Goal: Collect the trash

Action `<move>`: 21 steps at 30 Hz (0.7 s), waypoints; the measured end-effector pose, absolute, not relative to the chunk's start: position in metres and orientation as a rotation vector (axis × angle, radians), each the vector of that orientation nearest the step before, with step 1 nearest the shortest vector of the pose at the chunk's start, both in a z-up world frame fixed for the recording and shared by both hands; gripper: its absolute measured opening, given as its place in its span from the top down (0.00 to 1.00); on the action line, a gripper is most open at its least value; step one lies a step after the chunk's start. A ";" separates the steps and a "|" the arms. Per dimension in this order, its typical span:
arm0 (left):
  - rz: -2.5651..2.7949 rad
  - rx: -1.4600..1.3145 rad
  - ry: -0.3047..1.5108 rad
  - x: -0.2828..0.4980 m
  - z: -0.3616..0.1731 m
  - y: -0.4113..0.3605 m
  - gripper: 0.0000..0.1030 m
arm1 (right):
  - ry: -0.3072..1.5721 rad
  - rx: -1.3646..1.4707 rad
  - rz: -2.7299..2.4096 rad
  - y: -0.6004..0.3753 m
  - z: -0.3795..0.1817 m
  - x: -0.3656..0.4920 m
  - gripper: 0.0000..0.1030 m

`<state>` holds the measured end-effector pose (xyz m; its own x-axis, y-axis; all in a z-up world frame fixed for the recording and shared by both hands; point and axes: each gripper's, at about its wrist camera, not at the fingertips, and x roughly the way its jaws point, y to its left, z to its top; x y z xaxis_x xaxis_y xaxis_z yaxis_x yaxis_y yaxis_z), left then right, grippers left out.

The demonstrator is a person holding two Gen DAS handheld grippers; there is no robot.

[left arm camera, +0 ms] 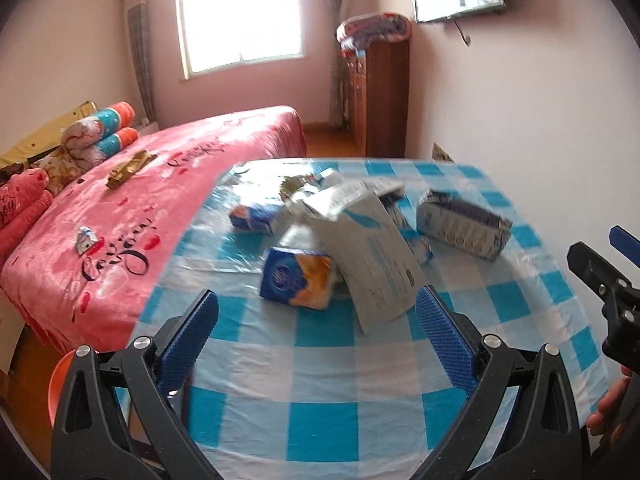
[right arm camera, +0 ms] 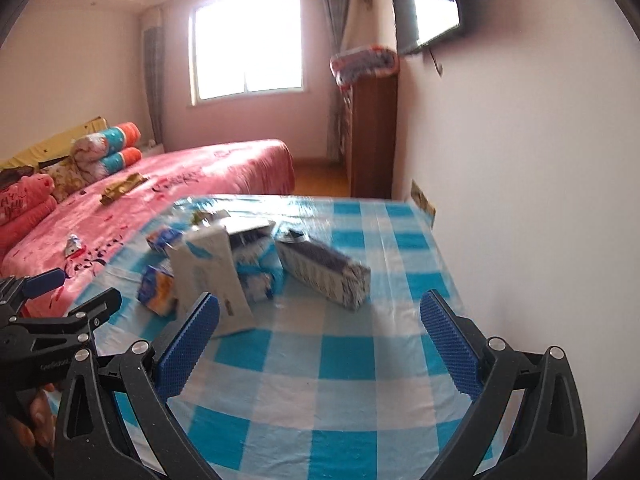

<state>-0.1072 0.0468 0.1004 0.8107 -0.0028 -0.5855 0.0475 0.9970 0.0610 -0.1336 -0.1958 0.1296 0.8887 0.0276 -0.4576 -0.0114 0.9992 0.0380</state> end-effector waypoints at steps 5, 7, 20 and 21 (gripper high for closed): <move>-0.018 0.057 0.576 -0.120 0.121 0.058 0.04 | 0.423 0.005 0.038 -0.185 0.151 -0.147 0.04; -0.010 0.060 0.560 -0.124 0.125 0.060 0.04 | 0.402 -0.001 0.045 -0.181 0.157 -0.153 0.04; 0.011 0.029 0.518 -0.139 0.140 0.078 0.04 | 0.359 -0.005 0.075 -0.170 0.177 -0.173 0.04; 0.012 0.026 0.516 -0.140 0.140 0.079 0.04 | 0.361 -0.003 0.081 -0.170 0.176 -0.173 0.04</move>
